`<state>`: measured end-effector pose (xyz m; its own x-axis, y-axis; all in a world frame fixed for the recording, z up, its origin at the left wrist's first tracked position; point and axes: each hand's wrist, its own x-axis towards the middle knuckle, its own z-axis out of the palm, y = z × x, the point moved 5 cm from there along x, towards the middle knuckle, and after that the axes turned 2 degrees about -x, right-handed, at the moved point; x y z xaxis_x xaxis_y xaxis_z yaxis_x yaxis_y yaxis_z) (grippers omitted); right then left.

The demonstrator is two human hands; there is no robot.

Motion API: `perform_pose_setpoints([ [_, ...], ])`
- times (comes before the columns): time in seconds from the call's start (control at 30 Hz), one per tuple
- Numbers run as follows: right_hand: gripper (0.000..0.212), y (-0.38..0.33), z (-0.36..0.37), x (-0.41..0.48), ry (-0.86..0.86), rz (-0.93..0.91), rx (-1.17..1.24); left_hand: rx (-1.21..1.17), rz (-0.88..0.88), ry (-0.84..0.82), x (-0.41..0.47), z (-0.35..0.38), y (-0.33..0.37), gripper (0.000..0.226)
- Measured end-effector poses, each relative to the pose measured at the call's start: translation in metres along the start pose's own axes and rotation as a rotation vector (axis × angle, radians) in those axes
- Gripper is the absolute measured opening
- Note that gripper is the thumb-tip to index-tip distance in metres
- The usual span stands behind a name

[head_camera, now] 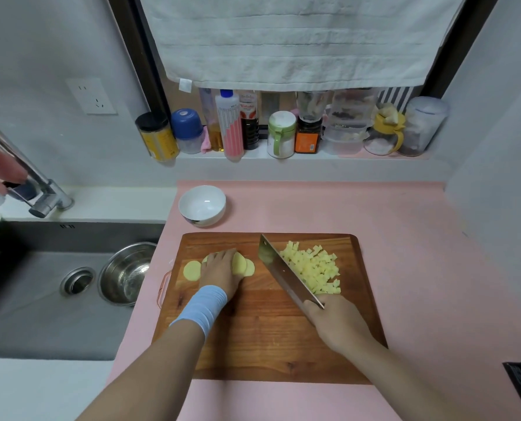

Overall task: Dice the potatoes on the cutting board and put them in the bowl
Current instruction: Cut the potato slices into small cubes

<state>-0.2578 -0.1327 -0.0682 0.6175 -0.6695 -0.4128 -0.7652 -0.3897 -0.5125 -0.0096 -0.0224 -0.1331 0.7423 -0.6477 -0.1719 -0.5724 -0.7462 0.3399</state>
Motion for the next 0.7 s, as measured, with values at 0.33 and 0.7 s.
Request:
perform_pose_setpoints([
  [0.33, 0.029, -0.016, 0.005, 0.014, -0.005, -0.018, 0.042, -0.015, 0.235, 0.103, -0.010, -0.003, -0.010, 0.073],
  [0.7, 0.023, -0.015, 0.019, 0.009, -0.039, -0.116, -0.085, 0.076, 0.366, 0.150, -0.085, 0.033, 0.006, 0.077],
])
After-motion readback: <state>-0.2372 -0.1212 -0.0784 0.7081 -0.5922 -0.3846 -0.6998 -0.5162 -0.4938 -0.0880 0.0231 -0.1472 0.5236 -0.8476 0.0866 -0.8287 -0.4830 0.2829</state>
